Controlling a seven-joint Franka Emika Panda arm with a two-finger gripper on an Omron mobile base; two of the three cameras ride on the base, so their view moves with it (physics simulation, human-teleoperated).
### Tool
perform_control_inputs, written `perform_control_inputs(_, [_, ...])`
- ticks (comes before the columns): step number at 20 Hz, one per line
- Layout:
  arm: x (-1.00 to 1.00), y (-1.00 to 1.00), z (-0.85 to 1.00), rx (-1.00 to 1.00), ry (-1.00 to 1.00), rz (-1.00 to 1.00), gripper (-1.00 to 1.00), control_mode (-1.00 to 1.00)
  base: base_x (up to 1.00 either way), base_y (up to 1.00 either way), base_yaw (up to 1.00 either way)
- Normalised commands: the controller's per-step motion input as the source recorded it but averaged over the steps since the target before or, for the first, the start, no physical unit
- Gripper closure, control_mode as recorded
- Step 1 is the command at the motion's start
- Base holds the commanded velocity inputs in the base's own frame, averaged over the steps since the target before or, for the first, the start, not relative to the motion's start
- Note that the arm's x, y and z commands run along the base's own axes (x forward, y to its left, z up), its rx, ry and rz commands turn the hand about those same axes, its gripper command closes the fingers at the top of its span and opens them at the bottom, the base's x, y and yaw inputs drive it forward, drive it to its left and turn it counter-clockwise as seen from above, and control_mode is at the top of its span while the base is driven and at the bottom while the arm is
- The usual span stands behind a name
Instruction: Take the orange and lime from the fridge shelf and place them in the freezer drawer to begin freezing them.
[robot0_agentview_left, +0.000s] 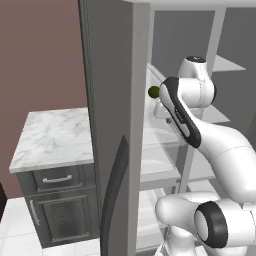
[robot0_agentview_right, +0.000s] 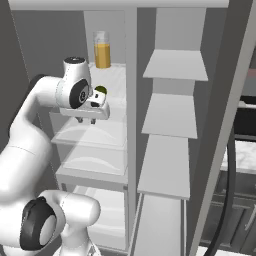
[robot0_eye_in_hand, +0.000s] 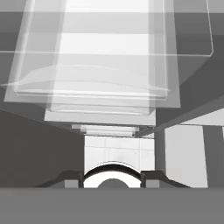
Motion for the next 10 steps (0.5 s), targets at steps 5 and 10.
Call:
perform_control_inputs(5, [0.0,0.07,0.0,-0.02,0.0,0.01,-1.0,-1.0,0.0,0.0,0.0])
perform_control_inputs(10, [-0.07,0.39,0.02,-0.06,-0.08,0.01,-1.0,-1.0,0.0,0.0,0.0])
